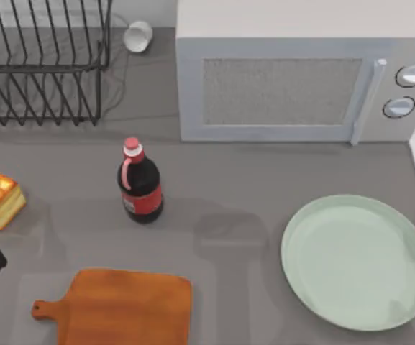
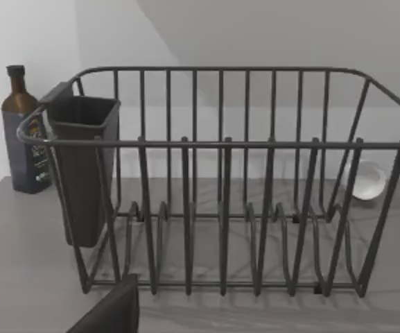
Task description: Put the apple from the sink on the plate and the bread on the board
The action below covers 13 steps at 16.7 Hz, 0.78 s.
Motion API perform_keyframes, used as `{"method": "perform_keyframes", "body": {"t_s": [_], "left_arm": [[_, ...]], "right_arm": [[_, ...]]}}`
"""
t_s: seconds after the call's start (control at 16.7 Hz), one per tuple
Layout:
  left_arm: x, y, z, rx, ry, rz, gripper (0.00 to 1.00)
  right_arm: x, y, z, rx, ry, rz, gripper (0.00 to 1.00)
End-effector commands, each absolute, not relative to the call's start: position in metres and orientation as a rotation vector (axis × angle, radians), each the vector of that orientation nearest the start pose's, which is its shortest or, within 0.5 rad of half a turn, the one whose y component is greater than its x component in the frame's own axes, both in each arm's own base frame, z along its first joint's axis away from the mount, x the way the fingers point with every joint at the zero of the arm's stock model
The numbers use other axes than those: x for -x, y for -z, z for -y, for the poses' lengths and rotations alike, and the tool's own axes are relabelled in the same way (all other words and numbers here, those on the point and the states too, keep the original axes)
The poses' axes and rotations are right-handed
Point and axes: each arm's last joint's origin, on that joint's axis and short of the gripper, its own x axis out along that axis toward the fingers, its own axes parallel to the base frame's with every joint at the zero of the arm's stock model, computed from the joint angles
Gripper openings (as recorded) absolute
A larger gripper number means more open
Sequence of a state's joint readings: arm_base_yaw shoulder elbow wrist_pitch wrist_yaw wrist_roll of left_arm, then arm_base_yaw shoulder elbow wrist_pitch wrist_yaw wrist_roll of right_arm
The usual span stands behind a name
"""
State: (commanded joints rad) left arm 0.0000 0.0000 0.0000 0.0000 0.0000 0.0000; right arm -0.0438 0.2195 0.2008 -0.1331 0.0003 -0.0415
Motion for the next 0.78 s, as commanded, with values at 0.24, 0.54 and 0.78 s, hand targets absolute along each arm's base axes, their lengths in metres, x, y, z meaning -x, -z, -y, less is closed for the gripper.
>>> {"method": "perform_keyframes", "body": {"t_s": [0.24,0.54,0.78], "left_arm": [[-0.106,-0.16,0.001,0.0,0.0,0.0,1.0],[-0.106,-0.16,0.001,0.0,0.0,0.0,1.0],[-0.106,-0.16,0.001,0.0,0.0,0.0,1.0]], "right_arm": [[-0.142,-0.241,0.015,0.078,0.082,-0.403,1.0],[-0.225,-0.27,0.042,0.099,0.106,-0.811,1.0],[-0.302,-0.25,0.078,0.079,0.089,-1.136,1.0]]}}
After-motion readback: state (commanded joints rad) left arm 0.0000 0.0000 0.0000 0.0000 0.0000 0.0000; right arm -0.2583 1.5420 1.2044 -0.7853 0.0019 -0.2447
